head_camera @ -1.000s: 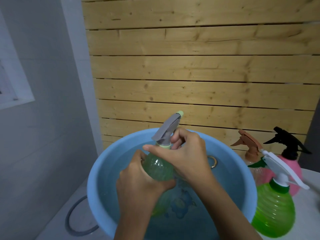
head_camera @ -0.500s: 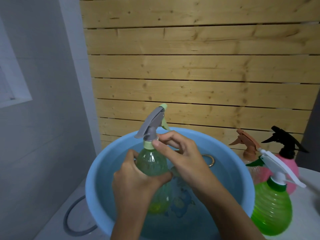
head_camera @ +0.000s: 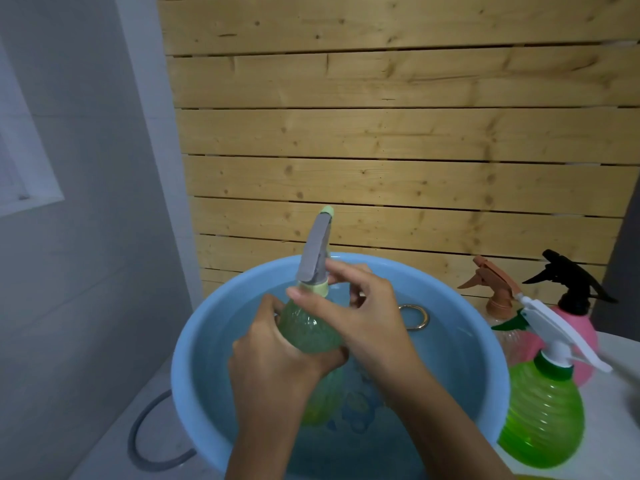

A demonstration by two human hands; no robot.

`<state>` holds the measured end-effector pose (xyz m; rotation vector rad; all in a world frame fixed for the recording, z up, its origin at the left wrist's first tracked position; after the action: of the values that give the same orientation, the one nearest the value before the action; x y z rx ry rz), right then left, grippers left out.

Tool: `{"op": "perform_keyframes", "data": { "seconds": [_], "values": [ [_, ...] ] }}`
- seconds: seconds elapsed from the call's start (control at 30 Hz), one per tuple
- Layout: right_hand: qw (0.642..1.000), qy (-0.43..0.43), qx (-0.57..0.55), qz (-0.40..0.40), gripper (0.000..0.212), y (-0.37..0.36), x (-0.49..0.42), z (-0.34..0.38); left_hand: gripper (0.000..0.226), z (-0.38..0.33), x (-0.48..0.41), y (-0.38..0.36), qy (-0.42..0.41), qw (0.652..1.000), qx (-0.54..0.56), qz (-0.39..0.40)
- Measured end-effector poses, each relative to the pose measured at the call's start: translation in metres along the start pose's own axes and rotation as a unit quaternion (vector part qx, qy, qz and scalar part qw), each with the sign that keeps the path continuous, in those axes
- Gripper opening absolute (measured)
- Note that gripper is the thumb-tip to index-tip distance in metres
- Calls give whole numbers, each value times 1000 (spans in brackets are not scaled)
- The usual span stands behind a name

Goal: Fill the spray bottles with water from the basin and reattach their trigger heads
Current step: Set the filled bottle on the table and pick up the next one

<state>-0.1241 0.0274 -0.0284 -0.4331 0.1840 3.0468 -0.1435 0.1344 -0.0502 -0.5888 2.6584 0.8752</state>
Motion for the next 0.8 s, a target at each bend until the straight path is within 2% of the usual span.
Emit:
{"op": "perform_keyframes", "data": {
  "seconds": [0.07, 0.17, 0.3, 0.4, 0.47, 0.5, 0.57, 0.67, 0.8],
  "values": [
    [997, 37, 59, 46, 23, 0, 1, 5, 63, 1, -1, 0, 4, 1000, 8, -5],
    [989, 39, 66, 123, 31, 4, -1, 7, 64, 3, -1, 0, 3, 1000, 24, -19],
    [996, 65, 40, 45, 24, 9, -5, 6, 64, 3, -1, -1, -17, 1000, 18, -17],
    [999, 47, -10, -24, 40, 2, -3, 2, 67, 2, -1, -3, -30, 999, 10, -3],
    [999, 33, 4, -39, 45, -1, -4, -3, 65, 2, -1, -3, -29, 1000, 12, -2],
    [999, 25, 24, -30, 44, -1, -4, -4, 64, 1, -1, -3, -27, 1000, 16, -4],
    [998, 12, 54, 35, 38, -2, -4, -5, 62, 0, -1, -2, -23, 1000, 19, -3],
    [989, 22, 34, 140, 25, -2, -4, 1, 61, 1, -2, -1, -10, 1000, 24, -3],
    [987, 108, 84, 84, 54, 0, -8, 7, 62, 1, -1, -2, -16, 999, 34, -8]
  ]
}}
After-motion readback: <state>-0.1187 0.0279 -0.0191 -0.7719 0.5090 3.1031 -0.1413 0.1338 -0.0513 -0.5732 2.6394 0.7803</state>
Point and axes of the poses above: each hand's wrist, its own x-axis away from the middle knuckle, its own y-axis out of the back of the hand, z = x × y, the point moved 3 cm from there along -x, towards the middle knuckle, and after that the axes turned 6 degrees about -y, right-handed, at the moved point
